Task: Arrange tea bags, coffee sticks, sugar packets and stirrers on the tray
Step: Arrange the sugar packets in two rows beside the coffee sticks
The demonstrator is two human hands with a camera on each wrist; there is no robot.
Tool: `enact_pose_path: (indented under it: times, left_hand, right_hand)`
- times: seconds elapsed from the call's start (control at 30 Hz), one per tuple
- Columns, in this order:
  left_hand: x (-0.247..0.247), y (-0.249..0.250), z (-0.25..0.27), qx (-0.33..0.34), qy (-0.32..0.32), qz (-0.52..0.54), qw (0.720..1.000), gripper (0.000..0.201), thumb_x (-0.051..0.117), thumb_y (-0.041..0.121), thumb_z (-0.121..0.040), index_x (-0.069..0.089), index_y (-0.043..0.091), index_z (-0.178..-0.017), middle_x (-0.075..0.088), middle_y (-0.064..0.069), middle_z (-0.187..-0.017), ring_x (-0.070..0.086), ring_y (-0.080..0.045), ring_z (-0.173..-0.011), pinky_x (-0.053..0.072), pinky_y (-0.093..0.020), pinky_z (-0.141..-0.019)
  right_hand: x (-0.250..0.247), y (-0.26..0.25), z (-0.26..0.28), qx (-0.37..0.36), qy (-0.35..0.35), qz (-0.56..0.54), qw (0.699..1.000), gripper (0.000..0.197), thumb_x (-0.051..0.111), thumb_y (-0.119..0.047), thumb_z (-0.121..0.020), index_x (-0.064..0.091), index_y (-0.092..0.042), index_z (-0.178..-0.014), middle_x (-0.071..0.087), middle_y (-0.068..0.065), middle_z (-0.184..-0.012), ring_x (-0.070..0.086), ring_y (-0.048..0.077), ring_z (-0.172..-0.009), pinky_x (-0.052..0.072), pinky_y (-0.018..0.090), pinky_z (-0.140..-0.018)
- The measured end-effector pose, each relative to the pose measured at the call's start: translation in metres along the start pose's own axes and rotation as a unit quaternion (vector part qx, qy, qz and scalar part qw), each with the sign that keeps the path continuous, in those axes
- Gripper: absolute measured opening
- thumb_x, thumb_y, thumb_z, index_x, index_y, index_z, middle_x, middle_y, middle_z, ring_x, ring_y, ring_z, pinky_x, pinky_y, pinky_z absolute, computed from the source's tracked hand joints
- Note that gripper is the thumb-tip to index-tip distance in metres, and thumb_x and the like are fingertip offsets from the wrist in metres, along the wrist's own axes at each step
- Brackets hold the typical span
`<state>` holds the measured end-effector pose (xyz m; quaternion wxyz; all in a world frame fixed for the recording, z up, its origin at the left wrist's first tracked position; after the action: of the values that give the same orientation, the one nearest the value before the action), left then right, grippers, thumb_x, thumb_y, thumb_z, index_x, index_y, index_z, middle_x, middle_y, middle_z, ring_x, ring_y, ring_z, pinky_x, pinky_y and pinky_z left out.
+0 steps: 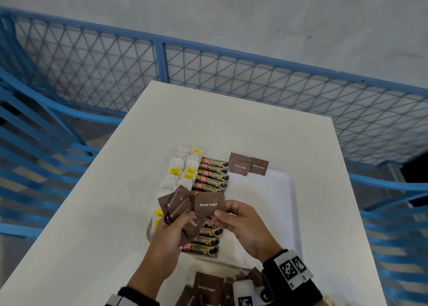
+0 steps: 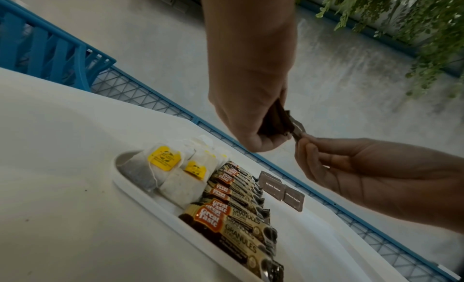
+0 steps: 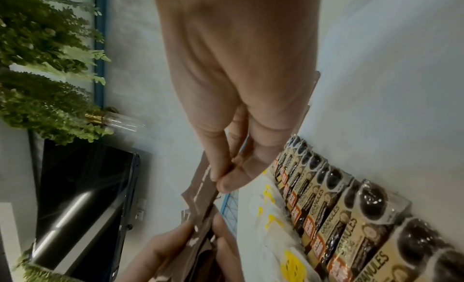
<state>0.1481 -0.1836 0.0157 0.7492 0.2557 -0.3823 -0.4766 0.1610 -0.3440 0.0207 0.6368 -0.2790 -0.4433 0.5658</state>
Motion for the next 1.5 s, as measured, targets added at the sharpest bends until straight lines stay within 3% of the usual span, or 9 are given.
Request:
enact_pose_path:
  times: [0.17,0.43,0.53,0.7,0.9,1.03,1.2,1.4,1.5]
  left_hand:
    - [-0.002,-0.002,-0.006,-0.026,0.011,0.008,1.000,0.026,0.057,0.002,-0.086,0.062,0.007,-0.112,0.068,-0.021,-0.106,0.062,-0.035,-0.104,0.047,-0.042,-0.091]
    - [0.001,-0.001,-0.006,-0.001,0.000,-0.009,1.000,0.026,0.059,0.001,-0.086,0.063,0.008,-0.110,0.070,-0.013,-0.097,0.065,-0.022,-0.089,0.054,-0.021,-0.057]
    - [0.001,-0.002,-0.007,0.005,0.005,-0.012,1.000,0.023,0.059,0.000,-0.085,0.065,0.014,-0.102,0.071,-0.008,-0.091,0.066,-0.020,-0.085,0.052,-0.025,-0.062]
    - [0.000,-0.002,-0.009,0.009,0.010,-0.021,1.000,0.022,0.061,-0.001,-0.083,0.066,0.018,-0.094,0.073,-0.001,-0.077,0.065,-0.021,-0.084,0.048,-0.031,-0.067]
    - [0.005,-0.003,-0.010,0.009,-0.010,-0.035,0.999,0.021,0.061,-0.002,-0.083,0.067,0.014,-0.094,0.074,-0.001,-0.077,0.070,-0.016,-0.073,0.051,-0.026,-0.061]
    - [0.007,-0.003,-0.011,0.014,-0.016,-0.040,0.999,0.022,0.061,-0.004,-0.082,0.067,0.015,-0.091,0.074,0.000,-0.074,0.070,-0.013,-0.070,0.053,-0.020,-0.053]
    - [0.008,-0.003,-0.011,0.019,-0.020,-0.039,0.999,0.022,0.060,-0.005,-0.082,0.067,0.014,-0.091,0.075,-0.001,-0.076,0.070,-0.013,-0.071,0.054,-0.021,-0.053]
    - [0.007,-0.003,-0.011,0.027,-0.013,-0.038,0.999,0.021,0.062,-0.003,-0.082,0.068,0.013,-0.094,0.074,-0.006,-0.082,0.068,-0.022,-0.082,0.054,-0.029,-0.063]
    - [0.009,-0.003,-0.010,0.032,-0.017,-0.041,0.998,0.021,0.062,-0.003,-0.082,0.068,0.015,-0.092,0.075,-0.003,-0.080,0.070,-0.017,-0.078,0.056,-0.027,-0.060]
  right_hand:
    - [-0.038,-0.003,-0.021,-0.021,0.098,-0.059,0.993,0.015,0.056,0.008,-0.084,0.066,-0.001,-0.090,0.070,0.006,-0.074,0.064,0.013,-0.065,0.055,0.019,-0.064]
    - [-0.130,-0.013,-0.068,-0.053,0.323,0.090,0.941,0.017,0.065,0.000,-0.082,0.059,-0.015,-0.077,0.062,0.001,-0.072,0.054,0.016,-0.068,0.043,0.022,-0.062]
    - [-0.150,-0.013,-0.080,-0.056,0.357,0.143,0.921,0.012,0.068,-0.001,-0.080,0.060,-0.010,-0.083,0.060,-0.001,-0.071,0.055,0.015,-0.069,0.043,0.023,-0.066]
    - [-0.160,-0.015,-0.095,-0.060,0.365,0.198,0.908,0.011,0.072,-0.007,-0.077,0.063,-0.010,-0.083,0.063,0.001,-0.077,0.056,0.014,-0.072,0.043,0.018,-0.064]
    - [-0.156,-0.012,-0.105,-0.048,0.371,0.227,0.899,0.017,0.071,-0.010,-0.078,0.065,-0.004,-0.093,0.064,0.005,-0.083,0.057,0.017,-0.079,0.045,0.026,-0.077]
    - [-0.154,-0.013,-0.108,-0.052,0.380,0.238,0.892,0.015,0.070,-0.009,-0.078,0.062,-0.007,-0.091,0.057,-0.004,-0.072,0.055,0.017,-0.079,0.040,0.013,-0.063]
    - [-0.152,-0.017,-0.107,-0.067,0.395,0.241,0.884,0.025,0.070,-0.007,-0.078,0.059,-0.002,-0.100,0.053,-0.007,-0.067,0.053,0.018,-0.076,0.036,0.007,-0.056]
    - [-0.143,-0.023,-0.092,-0.091,0.400,0.253,0.876,0.029,0.066,-0.009,-0.083,0.053,-0.004,-0.109,0.059,0.006,-0.095,0.052,0.017,-0.080,0.037,0.004,-0.054]
    - [-0.122,-0.027,-0.078,-0.120,0.375,0.256,0.883,0.013,0.063,-0.011,-0.085,0.060,-0.008,-0.098,0.063,0.002,-0.091,0.054,0.015,-0.077,0.039,0.009,-0.061]
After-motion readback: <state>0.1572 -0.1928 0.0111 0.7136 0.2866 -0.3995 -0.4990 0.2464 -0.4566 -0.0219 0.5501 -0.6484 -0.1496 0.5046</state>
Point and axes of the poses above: each hand's wrist, its own z-axis away from the middle knuckle, its own x-axis out of the palm, y = z × x, the point moved 4 cm from there along -z, towards the middle knuckle
